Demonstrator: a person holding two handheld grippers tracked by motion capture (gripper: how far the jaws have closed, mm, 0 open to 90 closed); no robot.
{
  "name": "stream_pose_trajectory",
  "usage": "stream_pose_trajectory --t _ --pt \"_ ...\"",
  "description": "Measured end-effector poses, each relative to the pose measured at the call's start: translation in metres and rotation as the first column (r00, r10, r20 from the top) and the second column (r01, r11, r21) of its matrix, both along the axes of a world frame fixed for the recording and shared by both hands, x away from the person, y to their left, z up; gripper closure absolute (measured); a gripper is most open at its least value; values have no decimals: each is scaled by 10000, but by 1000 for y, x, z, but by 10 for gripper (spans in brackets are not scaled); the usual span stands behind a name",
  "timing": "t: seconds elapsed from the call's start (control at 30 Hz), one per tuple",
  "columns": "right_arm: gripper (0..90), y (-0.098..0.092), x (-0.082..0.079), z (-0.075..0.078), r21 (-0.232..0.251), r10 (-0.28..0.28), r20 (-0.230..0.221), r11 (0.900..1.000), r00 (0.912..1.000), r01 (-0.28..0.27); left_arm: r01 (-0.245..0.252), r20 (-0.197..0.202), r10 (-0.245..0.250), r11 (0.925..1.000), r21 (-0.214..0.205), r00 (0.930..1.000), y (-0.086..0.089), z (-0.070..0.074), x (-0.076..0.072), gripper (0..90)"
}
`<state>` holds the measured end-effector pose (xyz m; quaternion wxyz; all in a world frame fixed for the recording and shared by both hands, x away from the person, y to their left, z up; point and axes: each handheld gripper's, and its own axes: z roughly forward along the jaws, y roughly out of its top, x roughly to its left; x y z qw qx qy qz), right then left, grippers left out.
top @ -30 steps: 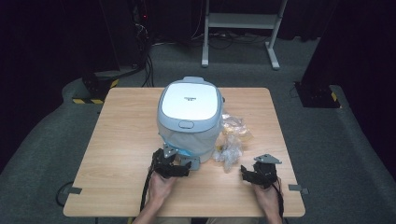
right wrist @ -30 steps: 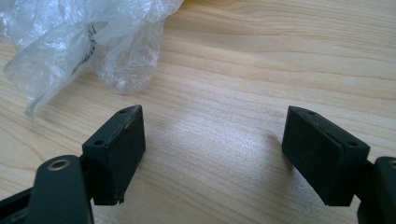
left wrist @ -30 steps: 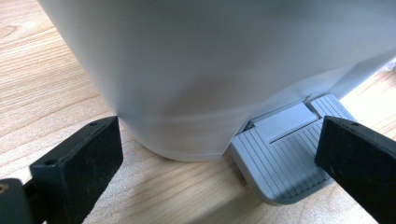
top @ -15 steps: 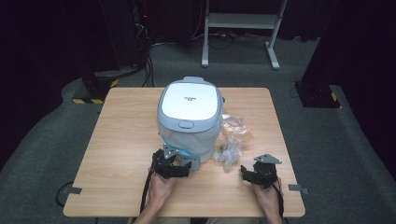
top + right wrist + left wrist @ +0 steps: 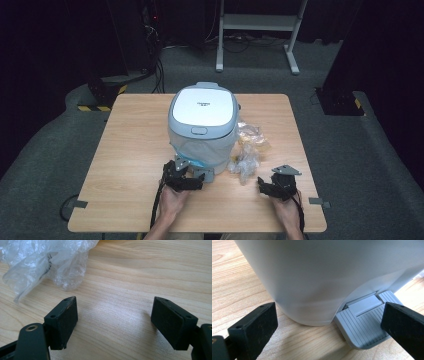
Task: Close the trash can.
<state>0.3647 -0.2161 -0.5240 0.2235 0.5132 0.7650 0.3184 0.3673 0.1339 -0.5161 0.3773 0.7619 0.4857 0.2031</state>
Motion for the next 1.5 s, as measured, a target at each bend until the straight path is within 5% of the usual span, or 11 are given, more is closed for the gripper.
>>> stream_pose_trajectory --t 0.33,0.47,0.63,0.87,1.07,1.5 --pt "261 1 -1 3 -39 289 36 9996 9996 -288 -117 65 119 9994 -318 9999 0 -6 -2 12" --pt "270 -1 -4 9 300 462 383 9984 9982 -473 -159 9 160 9988 -462 9999 1 -10 -2 12" --pt "266 -1 -8 14 655 746 571 9948 9956 -783 -123 -34 123 9999 -101 9999 -2 -10 -1 17" --pt "243 0 -13 30 1433 1312 1069 9789 9856 -1459 -86 -66 86 9999 62 9999 -4 -10 -1 21" --pt "243 17 2 39 1540 1533 968 9739 9834 -1669 -90 -110 90 9999 58 9999 -3 -10 -1 21" --pt "261 33 35 30 1751 1025 578 9783 9930 -1112 -73 -172 72 10000 -27 9998 -3 -10 0 23"
